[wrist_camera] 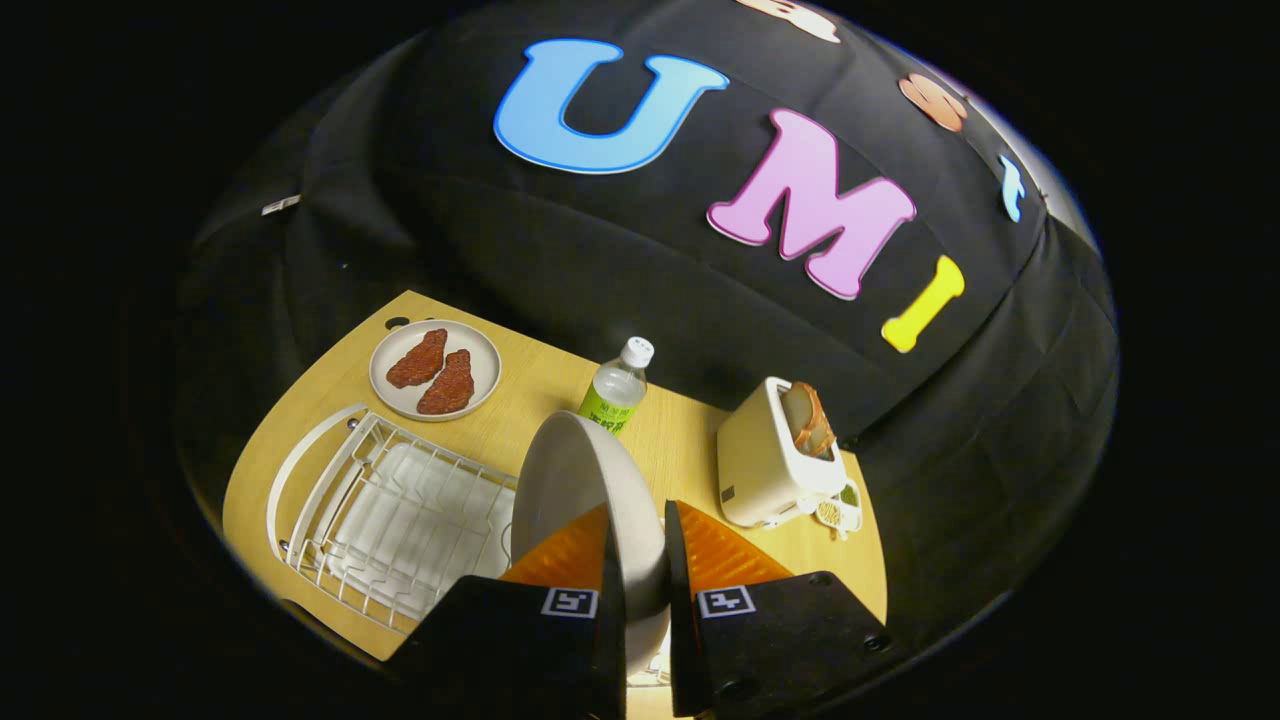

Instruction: Take the plate from the dish rack, then take the spoon from the basket and place it into the plate.

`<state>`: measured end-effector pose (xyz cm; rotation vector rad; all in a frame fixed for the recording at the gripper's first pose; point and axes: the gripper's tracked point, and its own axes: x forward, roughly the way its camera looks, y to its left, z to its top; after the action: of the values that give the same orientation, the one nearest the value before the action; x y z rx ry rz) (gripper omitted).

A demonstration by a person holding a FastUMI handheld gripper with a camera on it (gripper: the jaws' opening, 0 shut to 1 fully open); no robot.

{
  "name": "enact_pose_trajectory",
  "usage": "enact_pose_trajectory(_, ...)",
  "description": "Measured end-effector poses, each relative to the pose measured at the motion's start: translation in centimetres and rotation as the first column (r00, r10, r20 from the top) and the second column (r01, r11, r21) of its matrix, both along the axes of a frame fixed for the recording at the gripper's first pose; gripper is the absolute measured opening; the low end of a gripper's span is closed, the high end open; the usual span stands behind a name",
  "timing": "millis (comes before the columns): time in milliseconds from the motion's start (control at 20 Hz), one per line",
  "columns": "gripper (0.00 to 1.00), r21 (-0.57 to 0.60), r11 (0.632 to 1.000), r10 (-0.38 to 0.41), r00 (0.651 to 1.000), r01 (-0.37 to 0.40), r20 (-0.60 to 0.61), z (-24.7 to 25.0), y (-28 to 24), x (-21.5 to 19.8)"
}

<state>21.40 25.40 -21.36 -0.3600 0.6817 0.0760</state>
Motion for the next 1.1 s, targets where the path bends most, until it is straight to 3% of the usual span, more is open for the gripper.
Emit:
enact_pose_trajectory(150, 0.21, 0.098, 0.995, -0.023, 1.000, 0.022, 0.007, 1.3, -1.2, -0.5)
enact_pose_trajectory(450, 0.21, 0.317, 0.947, -0.074, 0.996, 0.056, 0.046, 4.6, -6.7, -3.5)
enact_pose_trajectory(850, 0.21, 0.494, 0.858, -0.146, 0.989, 0.141, -0.029, 4.3, -15.6, -12.2)
enact_pose_trajectory(1100, 0.21, 0.557, 0.792, -0.203, 0.968, 0.250, -0.146, 1.3, -20.2, -18.8)
